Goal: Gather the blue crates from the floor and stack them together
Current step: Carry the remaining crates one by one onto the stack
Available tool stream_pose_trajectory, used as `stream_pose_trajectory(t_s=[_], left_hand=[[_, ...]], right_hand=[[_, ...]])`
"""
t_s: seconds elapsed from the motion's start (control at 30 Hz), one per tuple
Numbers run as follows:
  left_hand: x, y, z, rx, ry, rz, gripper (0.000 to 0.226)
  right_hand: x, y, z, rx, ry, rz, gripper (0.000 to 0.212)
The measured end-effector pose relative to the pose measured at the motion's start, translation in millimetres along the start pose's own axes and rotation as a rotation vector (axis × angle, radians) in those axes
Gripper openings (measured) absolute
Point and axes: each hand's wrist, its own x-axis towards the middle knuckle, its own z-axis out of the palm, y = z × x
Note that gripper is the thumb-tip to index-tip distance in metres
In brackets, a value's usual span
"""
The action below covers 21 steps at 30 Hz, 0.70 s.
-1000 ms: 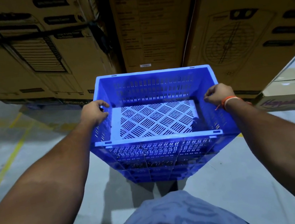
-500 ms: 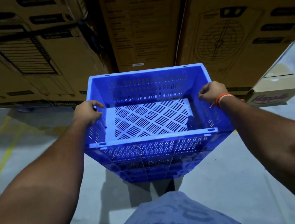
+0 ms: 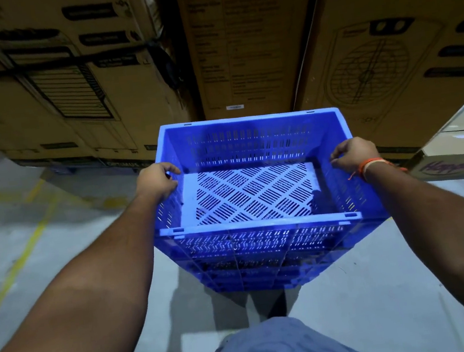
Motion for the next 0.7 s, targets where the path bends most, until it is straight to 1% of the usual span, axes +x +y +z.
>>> stream_pose_trajectory(t_s=[0.13,0.3,0.7], left_hand=[[-0.2,-3.6,1.7,0.011,0.011,0.002,0.022],[7.9,-0.6,-1.3,0.008,-0.010,0.010,0.023],[13.0,-4.8,3.2,0.013,0.005,0.006,0.021]], right_hand=[[-1.7,1.4,3.8,-0.019,0.005,-0.017,0.010],[-1.4,1.3,2.9,0.019,0.002,-0.020,0.005],[-1.0,-0.6,3.6,0.002,0.006,-0.008,0.003]])
